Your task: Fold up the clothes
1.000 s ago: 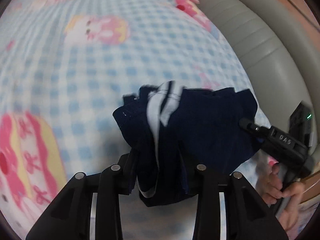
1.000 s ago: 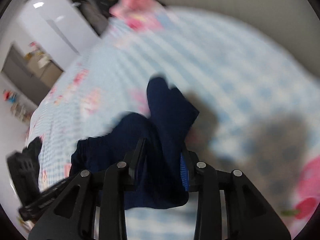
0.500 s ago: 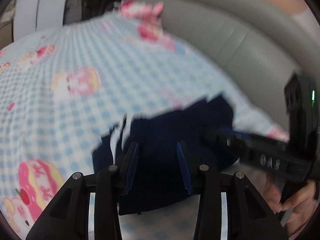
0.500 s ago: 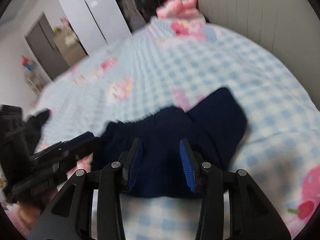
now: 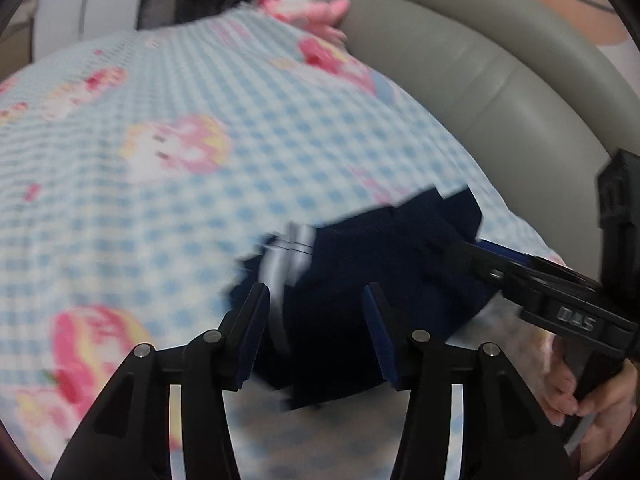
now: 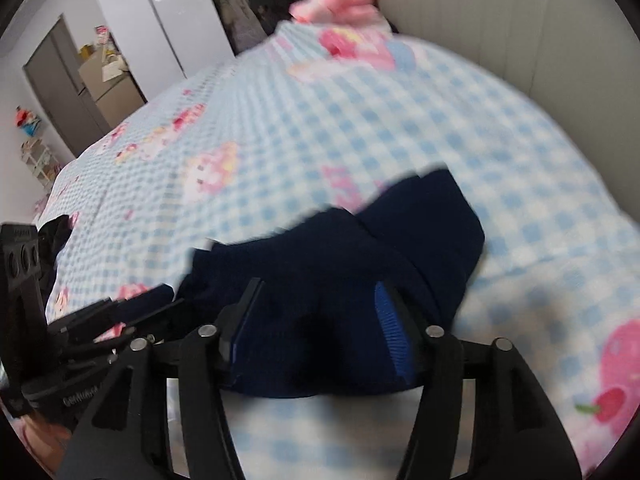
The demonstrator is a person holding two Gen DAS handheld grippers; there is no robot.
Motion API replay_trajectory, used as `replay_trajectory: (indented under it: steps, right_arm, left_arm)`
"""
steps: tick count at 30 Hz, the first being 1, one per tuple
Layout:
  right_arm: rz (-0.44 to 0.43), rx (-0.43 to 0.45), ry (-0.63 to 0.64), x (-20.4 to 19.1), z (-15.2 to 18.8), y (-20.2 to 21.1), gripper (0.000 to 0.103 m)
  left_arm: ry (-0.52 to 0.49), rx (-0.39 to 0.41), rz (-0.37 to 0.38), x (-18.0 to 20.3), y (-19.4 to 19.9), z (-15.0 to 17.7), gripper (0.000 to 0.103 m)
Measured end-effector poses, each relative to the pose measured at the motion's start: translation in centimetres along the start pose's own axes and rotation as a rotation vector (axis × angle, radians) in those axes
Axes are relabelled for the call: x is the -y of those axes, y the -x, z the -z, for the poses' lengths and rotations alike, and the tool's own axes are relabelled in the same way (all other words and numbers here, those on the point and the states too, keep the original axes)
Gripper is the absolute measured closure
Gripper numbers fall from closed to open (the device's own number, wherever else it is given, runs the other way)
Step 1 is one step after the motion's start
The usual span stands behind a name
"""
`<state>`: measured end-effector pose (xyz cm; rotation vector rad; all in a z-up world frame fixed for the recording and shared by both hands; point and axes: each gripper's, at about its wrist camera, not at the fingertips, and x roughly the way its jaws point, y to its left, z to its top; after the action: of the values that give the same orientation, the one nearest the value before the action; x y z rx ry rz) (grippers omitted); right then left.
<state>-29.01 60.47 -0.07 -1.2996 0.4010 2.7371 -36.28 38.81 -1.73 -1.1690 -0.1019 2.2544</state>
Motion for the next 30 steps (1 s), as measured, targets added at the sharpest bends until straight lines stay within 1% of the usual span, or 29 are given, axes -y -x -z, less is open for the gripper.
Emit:
replay_trajectory:
  steps: [2, 3, 8, 10, 13, 15, 17, 18, 19, 21, 22, 27, 30]
  right_arm:
    - [-0.013, 0.005, 0.007, -1.8, -0.4, 0.7, 0.037]
    - [-0.021, 0.006, 0.011, -2.8, -0.5, 1.0, 0.034]
    - [-0.034, -0.005, 0.084, -9.9, 0.1, 0.4, 0.031]
    - [-0.049, -0.009, 0.098, -12.4, 0.8, -0.2, 0.027]
    - [-0.056, -0.016, 0.121, -16.2, 1.7, -1.2, 0.026]
    - [-0.042, -0.009, 0.116, -18.5, 2.1, -1.7, 0.026]
    - [-0.049, -0.012, 0.109, -20.6, 2.3, -2.1, 0.025]
    - [-0.057, -0.016, 0.109, -21.7, 2.4, -2.3, 0.024]
    - [-0.06, -0.018, 0.117, -22.8, 2.6, -2.4, 0.02]
    - [-0.066, -0.021, 0.136, -24.7, 2.9, -2.6, 0.018]
    - [-0.07, -0.021, 0.146, -25.7, 3.1, -2.6, 0.018]
    - [-0.078, -0.033, 0.18, -29.5, 4.3, -2.3, 0.018]
    - [-0.059, -0.038, 0.205, -31.5, 5.5, -1.0, 0.018]
  left_arm:
    - [0.027, 0.013, -0.027, -1.8, 2.1, -0.2, 0.049]
    - [0.043, 0.023, -0.04, -2.9, 3.1, -0.3, 0.046]
    - [0.116, 0.077, -0.116, -8.4, 7.7, 0.0, 0.037]
    - [0.136, 0.089, -0.145, -10.5, 9.0, 0.4, 0.036]
    - [0.164, 0.103, -0.187, -13.4, 10.9, 1.2, 0.034]
    - [0.183, 0.113, -0.215, -15.4, 12.1, 1.8, 0.033]
    - [0.201, 0.123, -0.242, -17.4, 13.4, 2.3, 0.032]
    - [0.211, 0.128, -0.256, -18.4, 14.0, 2.6, 0.032]
    - [0.22, 0.132, -0.27, -19.4, 14.6, 2.8, 0.031]
    - [0.239, 0.142, -0.298, -21.4, 15.8, 3.4, 0.024]
    - [0.246, 0.145, -0.309, -22.3, 16.4, 3.7, 0.024]
    - [0.26, 0.144, -0.347, -24.2, 18.5, 5.5, 0.024]
    - [0.282, 0.161, -0.371, -24.5, 21.2, 6.7, 0.024]
